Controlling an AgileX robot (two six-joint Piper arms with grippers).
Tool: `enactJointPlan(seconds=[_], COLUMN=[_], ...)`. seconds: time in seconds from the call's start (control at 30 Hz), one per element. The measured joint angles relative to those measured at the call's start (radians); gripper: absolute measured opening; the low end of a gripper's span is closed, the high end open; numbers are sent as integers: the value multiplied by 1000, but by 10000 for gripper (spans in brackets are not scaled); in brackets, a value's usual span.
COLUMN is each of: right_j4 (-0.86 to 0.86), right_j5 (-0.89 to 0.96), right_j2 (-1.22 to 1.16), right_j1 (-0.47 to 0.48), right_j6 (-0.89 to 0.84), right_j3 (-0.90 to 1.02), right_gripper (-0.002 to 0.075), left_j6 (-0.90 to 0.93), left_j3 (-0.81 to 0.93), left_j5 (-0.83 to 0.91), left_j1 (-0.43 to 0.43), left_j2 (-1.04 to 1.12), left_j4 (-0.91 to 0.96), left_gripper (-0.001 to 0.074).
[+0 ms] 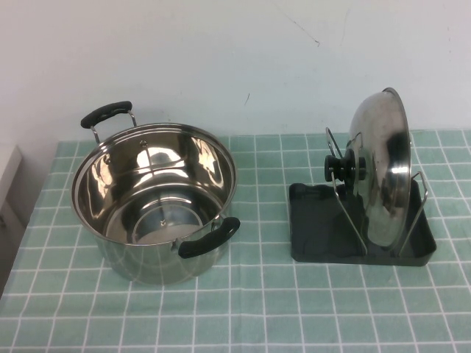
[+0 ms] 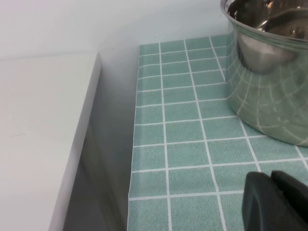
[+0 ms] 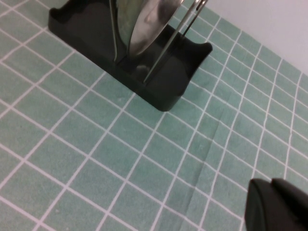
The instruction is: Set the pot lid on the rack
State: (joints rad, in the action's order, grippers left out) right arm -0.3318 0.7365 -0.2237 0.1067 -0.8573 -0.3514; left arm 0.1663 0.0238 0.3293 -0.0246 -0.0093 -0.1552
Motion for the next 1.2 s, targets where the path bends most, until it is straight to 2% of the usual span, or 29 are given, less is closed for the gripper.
enactJointPlan(seconds=[0.83,1.1,1.2], right_j4=[0,16,97], right_j5=[-4,-263,-385], right_j2=[12,118,168], right_j1=[-2,-10,-10], right_j6=[0,12,103], right_j3=[2,138,228], right_gripper=[-2,-2,-2], left_j6=[0,0,-4], left_j3=[-2,-2,-2], left_j5=[5,5,5], left_j1=[0,0,0], left_j2=[-2,-2,-2], left_j4=[0,0,0], left_gripper=[-2,-3,-3])
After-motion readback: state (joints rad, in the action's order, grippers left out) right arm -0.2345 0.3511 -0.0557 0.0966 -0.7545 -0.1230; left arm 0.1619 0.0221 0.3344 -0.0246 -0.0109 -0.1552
